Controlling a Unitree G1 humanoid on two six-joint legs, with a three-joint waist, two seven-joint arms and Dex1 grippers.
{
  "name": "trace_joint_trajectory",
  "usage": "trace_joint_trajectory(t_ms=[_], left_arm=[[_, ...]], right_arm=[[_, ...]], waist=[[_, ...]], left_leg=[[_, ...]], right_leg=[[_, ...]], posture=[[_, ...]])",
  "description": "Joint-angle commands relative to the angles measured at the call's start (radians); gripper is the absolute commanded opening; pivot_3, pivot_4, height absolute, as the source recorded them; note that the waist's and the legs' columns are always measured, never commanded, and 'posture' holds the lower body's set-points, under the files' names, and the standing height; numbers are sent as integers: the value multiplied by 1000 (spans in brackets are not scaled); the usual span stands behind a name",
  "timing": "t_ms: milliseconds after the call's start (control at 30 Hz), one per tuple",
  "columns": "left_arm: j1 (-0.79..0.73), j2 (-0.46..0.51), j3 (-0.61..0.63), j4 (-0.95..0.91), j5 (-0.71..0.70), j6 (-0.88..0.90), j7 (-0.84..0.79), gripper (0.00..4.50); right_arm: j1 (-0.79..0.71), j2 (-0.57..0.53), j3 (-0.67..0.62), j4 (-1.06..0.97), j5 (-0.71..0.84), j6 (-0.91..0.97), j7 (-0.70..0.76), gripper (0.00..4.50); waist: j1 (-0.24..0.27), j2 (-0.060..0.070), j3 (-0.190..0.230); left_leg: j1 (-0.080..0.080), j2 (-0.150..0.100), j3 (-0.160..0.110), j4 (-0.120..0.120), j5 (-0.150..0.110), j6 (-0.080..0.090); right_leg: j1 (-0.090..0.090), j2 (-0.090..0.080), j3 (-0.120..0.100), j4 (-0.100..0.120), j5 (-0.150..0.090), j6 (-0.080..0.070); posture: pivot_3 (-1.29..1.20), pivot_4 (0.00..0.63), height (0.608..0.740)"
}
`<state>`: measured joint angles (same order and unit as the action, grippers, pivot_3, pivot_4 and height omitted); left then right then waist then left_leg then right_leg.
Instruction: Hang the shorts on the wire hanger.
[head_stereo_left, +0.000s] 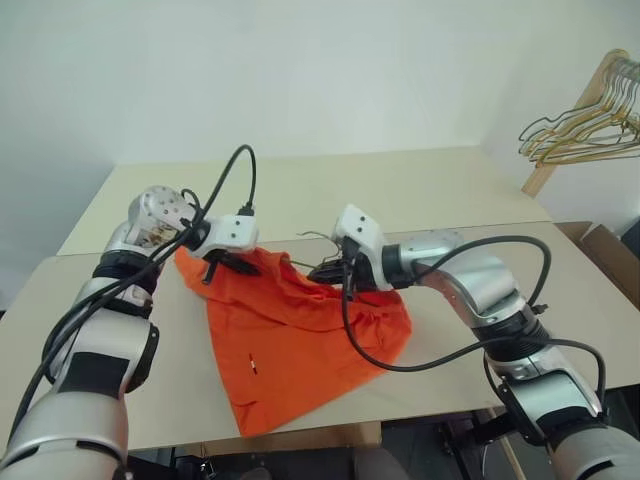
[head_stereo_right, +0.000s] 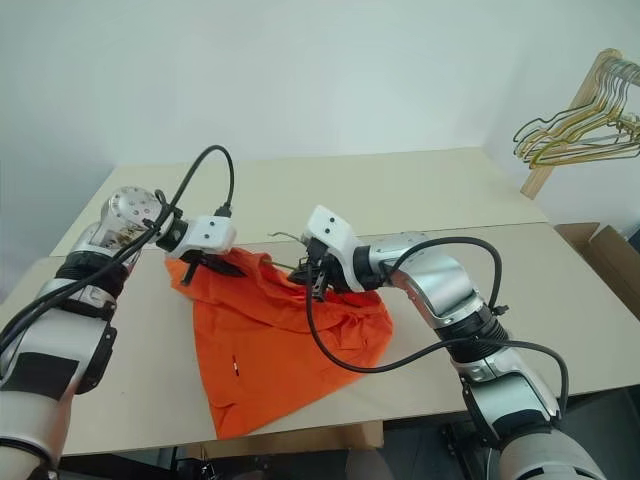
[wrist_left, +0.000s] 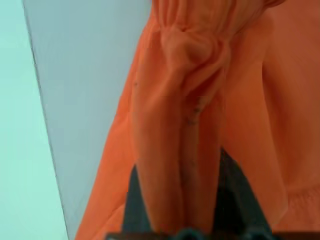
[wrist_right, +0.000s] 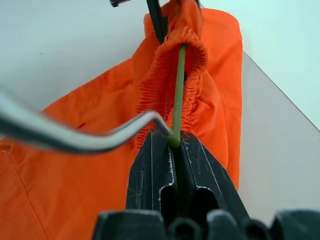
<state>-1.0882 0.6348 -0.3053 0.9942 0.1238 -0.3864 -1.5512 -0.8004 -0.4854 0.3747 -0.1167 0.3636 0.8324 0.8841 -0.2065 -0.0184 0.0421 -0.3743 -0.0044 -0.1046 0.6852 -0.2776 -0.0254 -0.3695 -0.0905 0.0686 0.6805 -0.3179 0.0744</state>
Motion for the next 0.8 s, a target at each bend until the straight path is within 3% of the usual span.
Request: trace_joint_trajectory(t_ms=[33,267,333,433,600,700,800], left_arm=[[-39,26,66,3,-56,9,-29,2019],[-65,82,77,115,-14,0,4,4064],[-67,86,75,136,-6,-3,7,4463],[-57,94,56,157,27,-26,2,4463],[-38,98,9,187,129,-117,133,4463],[-42,80,16,212,140,-113,177,3860],[-47,69,32,224,132,-112,188,2886]], right_arm=[[-16,-15,-35,-19,-16,-51,18,0],[-5,-28,-47,-26,-16,-89,47,0],[-4,-31,-49,-30,-14,-95,55,0],[-1,-35,-57,-36,-11,-99,63,0],[0,-40,-69,-41,-9,-97,73,0],[1,-46,-76,-45,-10,-94,77,0],[0,-52,-83,-46,-9,-91,82,0]], waist=[[0,0,0],[-1,0,0],[0,0,0],[3,0,0],[2,0,0],[1,0,0],[0,0,0]], left_leg=[[0,0,0,0,0,0],[0,0,0,0,0,0],[0,0,0,0,0,0],[0,0,0,0,0,0],[0,0,0,0,0,0],[0,0,0,0,0,-1],[0,0,0,0,0,0]], right_leg=[[0,0,0,0,0,0],[0,0,0,0,0,0],[0,0,0,1,0,0],[0,0,0,1,0,0],[0,0,0,0,0,0],[-1,0,0,1,0,0],[-1,0,0,1,0,0]], posture=[[-104,0,740],[-103,0,740],[-103,0,740],[-109,0,740],[-114,0,740],[-119,0,740],[-121,0,740]])
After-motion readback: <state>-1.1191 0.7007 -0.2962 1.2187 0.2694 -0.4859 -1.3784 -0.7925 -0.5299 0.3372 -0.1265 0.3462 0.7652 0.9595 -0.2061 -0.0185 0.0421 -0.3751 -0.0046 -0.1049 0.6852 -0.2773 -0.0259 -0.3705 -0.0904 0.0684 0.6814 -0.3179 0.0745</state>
